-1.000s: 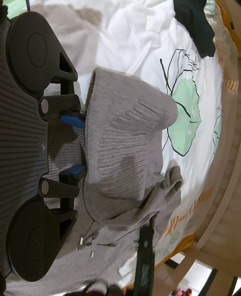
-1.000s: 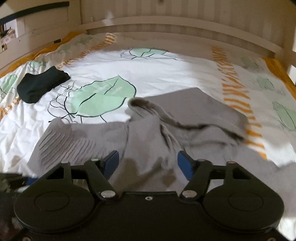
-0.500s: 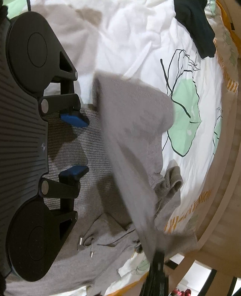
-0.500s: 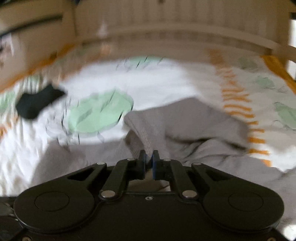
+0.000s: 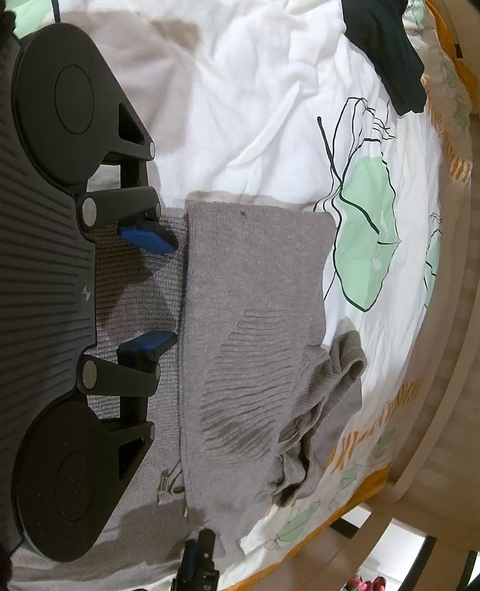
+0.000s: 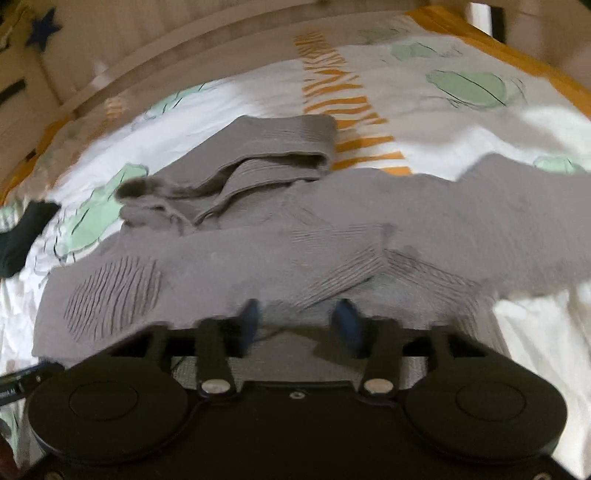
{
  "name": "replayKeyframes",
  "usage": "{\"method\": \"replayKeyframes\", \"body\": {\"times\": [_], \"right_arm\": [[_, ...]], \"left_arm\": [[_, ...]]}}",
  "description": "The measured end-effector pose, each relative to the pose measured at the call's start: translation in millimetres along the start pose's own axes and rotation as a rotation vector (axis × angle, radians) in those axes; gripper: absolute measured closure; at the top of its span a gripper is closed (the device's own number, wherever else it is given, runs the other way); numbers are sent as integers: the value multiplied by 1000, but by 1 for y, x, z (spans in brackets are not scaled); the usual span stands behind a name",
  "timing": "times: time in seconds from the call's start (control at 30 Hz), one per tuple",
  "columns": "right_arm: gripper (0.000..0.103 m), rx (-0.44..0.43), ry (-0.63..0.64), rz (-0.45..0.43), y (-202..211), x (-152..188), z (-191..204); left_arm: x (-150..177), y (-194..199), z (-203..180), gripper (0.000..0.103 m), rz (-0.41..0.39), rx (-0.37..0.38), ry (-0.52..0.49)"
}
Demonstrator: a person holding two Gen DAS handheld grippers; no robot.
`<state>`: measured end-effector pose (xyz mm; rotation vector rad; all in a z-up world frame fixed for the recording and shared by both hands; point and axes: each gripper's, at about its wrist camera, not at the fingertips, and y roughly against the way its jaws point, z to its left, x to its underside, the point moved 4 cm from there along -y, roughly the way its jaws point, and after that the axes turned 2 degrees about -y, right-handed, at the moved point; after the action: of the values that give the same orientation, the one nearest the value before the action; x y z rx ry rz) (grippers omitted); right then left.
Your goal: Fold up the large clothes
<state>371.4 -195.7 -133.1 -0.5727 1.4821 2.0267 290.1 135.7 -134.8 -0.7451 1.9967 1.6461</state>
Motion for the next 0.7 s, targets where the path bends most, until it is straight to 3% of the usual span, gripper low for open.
{"method": "replayKeyframes", "body": {"times": [0.2, 0.23, 0.3, 0.33, 0.47, 0.53, 0.6, 0.7], "right_arm": [[39, -15, -105, -38, 1, -10, -17], [52, -21, -122, -36, -2, -11, -21], [87, -5, -124, -43, -3, -13, -24], [90, 3, -111, -57, -2, -15, -23], [90, 20, -47, -115, 14, -14, -19], [90, 43, -34, -67, 5, -8, -21], [88, 48, -21, -24, -5, -1, -24], [80, 25, -7, -42, 2, 2, -24]], "left_arm": [[0, 0, -4, 53, 0, -2, -13], [0, 0, -4, 53, 0, -5, -17], [-1, 4, -6, 53, -10, -15, -15], [-2, 8, -7, 53, -22, -18, -13], [-11, 28, -12, 53, -134, -21, -16], [-16, 29, -13, 53, -163, -36, -21], [-18, 23, -12, 52, -156, -60, -29], [-15, 7, -7, 48, -89, -76, -14]]}}
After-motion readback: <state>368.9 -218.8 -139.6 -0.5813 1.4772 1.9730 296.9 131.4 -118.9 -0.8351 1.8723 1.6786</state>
